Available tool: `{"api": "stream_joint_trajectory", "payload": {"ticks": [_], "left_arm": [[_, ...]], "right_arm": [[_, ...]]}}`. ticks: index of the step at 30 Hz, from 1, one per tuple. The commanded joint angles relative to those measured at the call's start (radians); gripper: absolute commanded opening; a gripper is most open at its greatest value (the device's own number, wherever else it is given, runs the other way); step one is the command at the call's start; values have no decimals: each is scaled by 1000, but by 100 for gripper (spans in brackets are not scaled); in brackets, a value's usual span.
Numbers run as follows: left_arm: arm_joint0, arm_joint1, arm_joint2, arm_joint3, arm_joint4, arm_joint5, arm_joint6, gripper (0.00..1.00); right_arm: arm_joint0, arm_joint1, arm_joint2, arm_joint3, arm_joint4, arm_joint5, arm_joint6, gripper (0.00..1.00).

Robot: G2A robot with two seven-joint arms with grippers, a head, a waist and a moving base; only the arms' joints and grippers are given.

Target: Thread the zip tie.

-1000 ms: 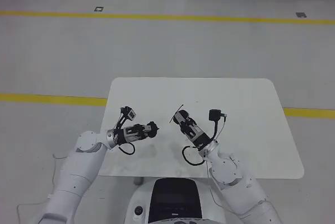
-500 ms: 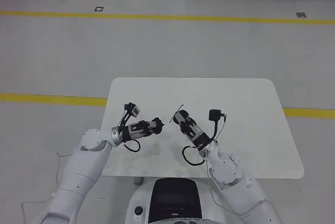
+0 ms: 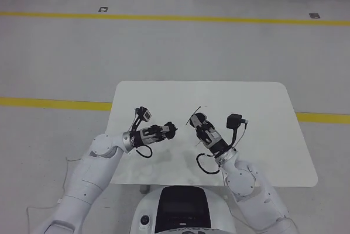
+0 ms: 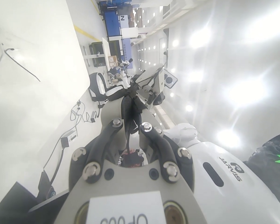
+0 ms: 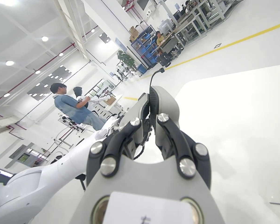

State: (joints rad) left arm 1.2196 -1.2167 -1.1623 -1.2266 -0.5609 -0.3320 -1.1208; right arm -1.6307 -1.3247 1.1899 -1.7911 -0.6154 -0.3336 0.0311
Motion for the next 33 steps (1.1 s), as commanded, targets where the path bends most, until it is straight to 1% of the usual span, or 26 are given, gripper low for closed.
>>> {"api": "stream_joint_trajectory", "payload": {"ticks": [1, 7, 9, 11, 19, 21, 24, 30, 33], "left_arm": [[-10, -2, 12, 5, -3, -2, 9, 0], [-36, -9, 48, 21, -22, -8, 24, 0], [-41, -10, 52, 23, -26, -8, 31, 0], [-45, -10, 50, 19, -10, -8, 40, 0], [-45, -10, 50, 19, -10, -8, 40, 0], [-35, -10, 56, 10, 4, -8, 73, 0], [-22, -10, 63, 3, 0, -8, 93, 0], [-18, -16, 60, 7, -19, -8, 107, 0], [-14, -20, 53, 8, -20, -8, 100, 0]], "right_arm": [[-5, 1, 4, -6, 1, -2, 0, 0], [-7, 3, 4, -8, -9, 1, -6, 0], [-6, 3, 4, -9, -9, 5, -14, 0], [-4, 3, 5, -13, -18, 10, -23, 0], [-4, 3, 5, -13, -18, 10, -23, 0], [-4, 3, 5, -13, -18, 10, -23, 0], [-4, 3, 5, -13, -18, 10, -23, 0], [-4, 3, 5, -13, -18, 10, -23, 0], [-4, 3, 5, -13, -18, 10, -23, 0]]}}
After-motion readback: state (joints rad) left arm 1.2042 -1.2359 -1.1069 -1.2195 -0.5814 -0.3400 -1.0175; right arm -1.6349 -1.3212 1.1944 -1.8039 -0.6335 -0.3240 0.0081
